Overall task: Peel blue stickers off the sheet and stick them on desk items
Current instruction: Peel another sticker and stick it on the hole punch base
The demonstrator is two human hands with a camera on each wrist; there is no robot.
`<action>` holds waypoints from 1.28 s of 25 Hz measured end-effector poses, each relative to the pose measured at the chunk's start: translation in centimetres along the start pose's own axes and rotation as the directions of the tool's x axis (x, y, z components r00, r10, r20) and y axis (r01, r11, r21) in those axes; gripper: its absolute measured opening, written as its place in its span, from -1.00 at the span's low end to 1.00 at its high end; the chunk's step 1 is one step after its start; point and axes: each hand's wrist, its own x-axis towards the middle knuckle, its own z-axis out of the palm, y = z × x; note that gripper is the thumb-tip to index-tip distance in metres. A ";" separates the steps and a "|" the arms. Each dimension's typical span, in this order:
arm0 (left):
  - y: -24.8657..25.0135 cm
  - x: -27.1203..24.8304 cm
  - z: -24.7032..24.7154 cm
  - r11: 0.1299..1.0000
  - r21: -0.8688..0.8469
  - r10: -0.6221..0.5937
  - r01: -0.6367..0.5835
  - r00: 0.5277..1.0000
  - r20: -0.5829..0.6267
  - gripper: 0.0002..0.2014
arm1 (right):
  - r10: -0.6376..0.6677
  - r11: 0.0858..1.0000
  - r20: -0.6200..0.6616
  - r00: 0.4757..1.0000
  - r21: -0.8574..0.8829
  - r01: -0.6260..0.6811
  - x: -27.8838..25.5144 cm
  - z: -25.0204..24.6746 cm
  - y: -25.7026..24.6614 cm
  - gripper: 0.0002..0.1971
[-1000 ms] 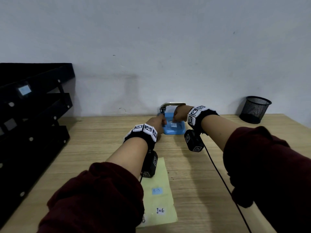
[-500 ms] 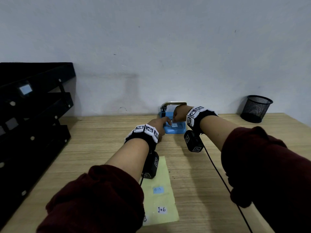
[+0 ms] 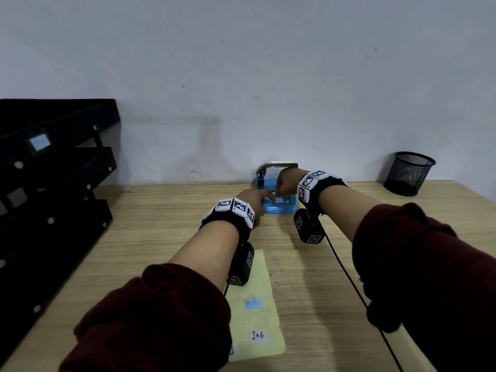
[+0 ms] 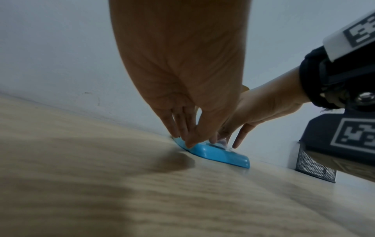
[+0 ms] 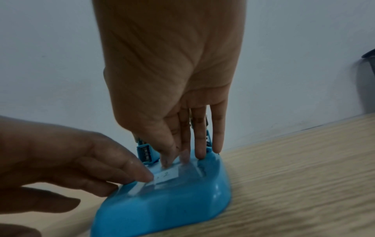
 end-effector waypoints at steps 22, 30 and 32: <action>0.1 0.3 0.4 1.000 -0.011 0.004 -0.004 1.000 -0.015 -0.51 | -0.164 0.983 -0.020 0.986 -0.083 0.162 -0.3 0.2 1.0 -0.65; 0.4 0.1 0.7 0.995 -0.097 -0.022 0.013 0.996 -0.084 -0.57 | -0.155 0.984 0.001 0.988 -0.084 0.155 -0.9 -0.4 1.1 -0.61; 0.4 0.0 0.6 0.996 -0.093 -0.016 0.009 0.997 -0.071 -0.62 | -0.150 0.987 0.007 0.989 -0.061 0.151 -1.0 -0.3 1.2 -0.61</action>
